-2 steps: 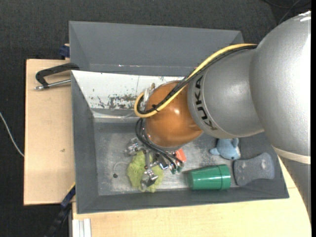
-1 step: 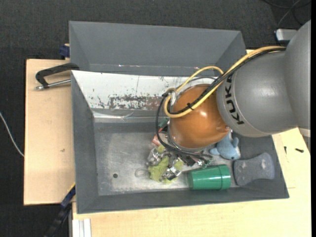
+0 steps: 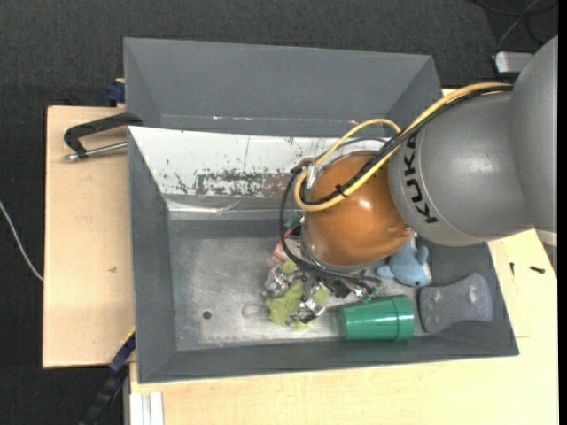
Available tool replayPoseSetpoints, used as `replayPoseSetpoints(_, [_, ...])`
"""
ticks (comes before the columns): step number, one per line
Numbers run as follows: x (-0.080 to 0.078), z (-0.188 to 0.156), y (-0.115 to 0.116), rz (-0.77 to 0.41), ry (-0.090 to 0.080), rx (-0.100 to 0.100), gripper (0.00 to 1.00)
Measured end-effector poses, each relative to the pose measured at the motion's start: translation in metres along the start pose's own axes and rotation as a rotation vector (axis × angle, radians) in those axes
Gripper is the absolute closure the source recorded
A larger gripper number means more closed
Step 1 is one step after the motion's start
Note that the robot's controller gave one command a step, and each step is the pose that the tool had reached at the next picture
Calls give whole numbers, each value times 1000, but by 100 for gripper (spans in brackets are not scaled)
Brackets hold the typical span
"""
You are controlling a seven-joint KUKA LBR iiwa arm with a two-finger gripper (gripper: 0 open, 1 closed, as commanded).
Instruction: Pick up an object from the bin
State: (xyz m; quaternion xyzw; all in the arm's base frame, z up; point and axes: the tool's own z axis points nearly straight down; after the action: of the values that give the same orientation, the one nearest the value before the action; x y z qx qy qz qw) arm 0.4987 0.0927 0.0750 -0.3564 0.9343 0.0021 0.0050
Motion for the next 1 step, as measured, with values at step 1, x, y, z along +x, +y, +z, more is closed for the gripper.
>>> replayPoseSetpoints(1, [1, -3, 1, 0, 2, -2, 100])
